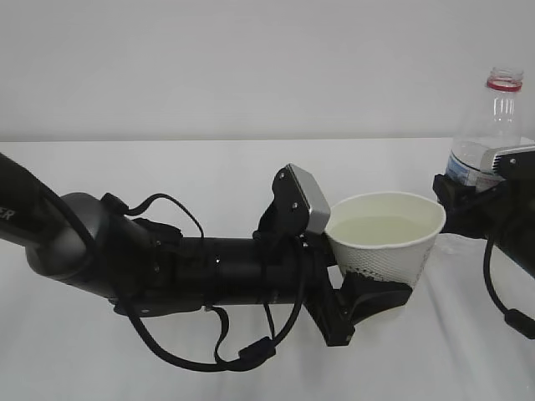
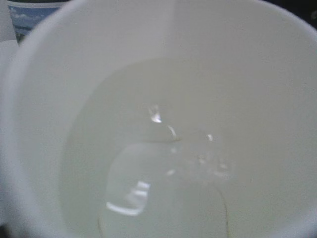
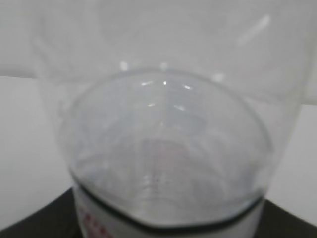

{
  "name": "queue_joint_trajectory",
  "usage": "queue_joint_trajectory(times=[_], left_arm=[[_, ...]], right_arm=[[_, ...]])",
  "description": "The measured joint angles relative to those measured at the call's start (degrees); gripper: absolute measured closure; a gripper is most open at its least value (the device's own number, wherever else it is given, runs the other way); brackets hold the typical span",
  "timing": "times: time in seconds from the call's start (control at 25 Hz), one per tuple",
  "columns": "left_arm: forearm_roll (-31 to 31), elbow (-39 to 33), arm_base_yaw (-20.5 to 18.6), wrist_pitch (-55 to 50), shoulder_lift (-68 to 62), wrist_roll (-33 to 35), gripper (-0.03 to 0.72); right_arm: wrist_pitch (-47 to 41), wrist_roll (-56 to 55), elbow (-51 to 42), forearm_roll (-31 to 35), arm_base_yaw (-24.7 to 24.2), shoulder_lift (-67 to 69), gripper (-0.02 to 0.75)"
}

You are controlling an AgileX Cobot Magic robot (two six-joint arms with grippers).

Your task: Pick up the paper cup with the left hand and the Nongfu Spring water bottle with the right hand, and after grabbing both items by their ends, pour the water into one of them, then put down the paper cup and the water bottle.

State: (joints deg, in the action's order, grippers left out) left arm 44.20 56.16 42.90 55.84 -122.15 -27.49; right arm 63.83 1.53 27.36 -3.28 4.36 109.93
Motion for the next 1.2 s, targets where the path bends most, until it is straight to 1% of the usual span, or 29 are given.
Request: queue_joint_trajectory(times=[0.48,0.92,1.2], left_arm=[[-0.3,0.0,-0.1,0.0,0.0,0.0,0.206],[-0.3,0.0,-0.1,0.0,0.0,0.0,0.206],[-0.3,0.0,-0.1,0.0,0.0,0.0,0.206]], right_arm=[[0.0,-0.9,6.2,0.0,0.0,4.8,0.35],[0.0,-1.0,9.8,0.0,0.0,9.3,0.35],[1.5,-1.1,10.0,0.8,0.0,10.8,0.35]])
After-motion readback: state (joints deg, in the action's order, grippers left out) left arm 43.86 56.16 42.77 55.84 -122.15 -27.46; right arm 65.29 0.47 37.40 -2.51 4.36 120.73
